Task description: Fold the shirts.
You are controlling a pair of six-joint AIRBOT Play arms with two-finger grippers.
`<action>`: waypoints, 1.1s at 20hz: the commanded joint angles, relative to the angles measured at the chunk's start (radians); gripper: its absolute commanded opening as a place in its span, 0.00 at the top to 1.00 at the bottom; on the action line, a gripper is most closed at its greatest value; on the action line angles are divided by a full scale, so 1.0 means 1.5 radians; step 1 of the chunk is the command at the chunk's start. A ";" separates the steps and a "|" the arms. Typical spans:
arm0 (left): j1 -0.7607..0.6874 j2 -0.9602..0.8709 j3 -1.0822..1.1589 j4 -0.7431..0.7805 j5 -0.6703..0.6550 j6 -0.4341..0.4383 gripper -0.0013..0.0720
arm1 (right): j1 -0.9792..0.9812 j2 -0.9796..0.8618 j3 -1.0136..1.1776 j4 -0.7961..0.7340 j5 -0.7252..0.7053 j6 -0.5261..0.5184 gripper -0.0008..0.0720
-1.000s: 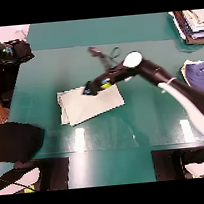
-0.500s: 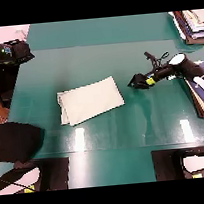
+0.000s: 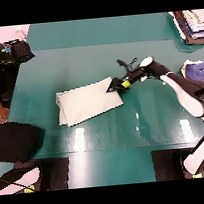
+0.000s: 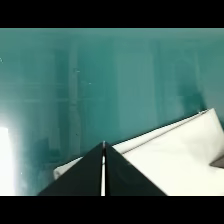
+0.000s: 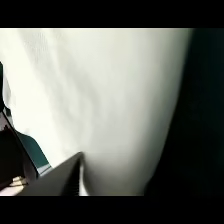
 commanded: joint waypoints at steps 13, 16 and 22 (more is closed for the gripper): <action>-0.209 0.000 0.000 -0.002 0.094 -0.002 0.95 | -0.293 0.105 0.231 -0.184 -0.039 0.092 0.97; -0.252 0.000 0.000 -0.002 0.141 -0.003 0.95 | -0.462 0.147 0.231 -0.184 -0.039 0.094 0.97; -0.277 0.000 0.000 -0.003 0.167 -0.016 0.95 | -0.671 0.154 0.230 -0.178 -0.044 0.107 0.97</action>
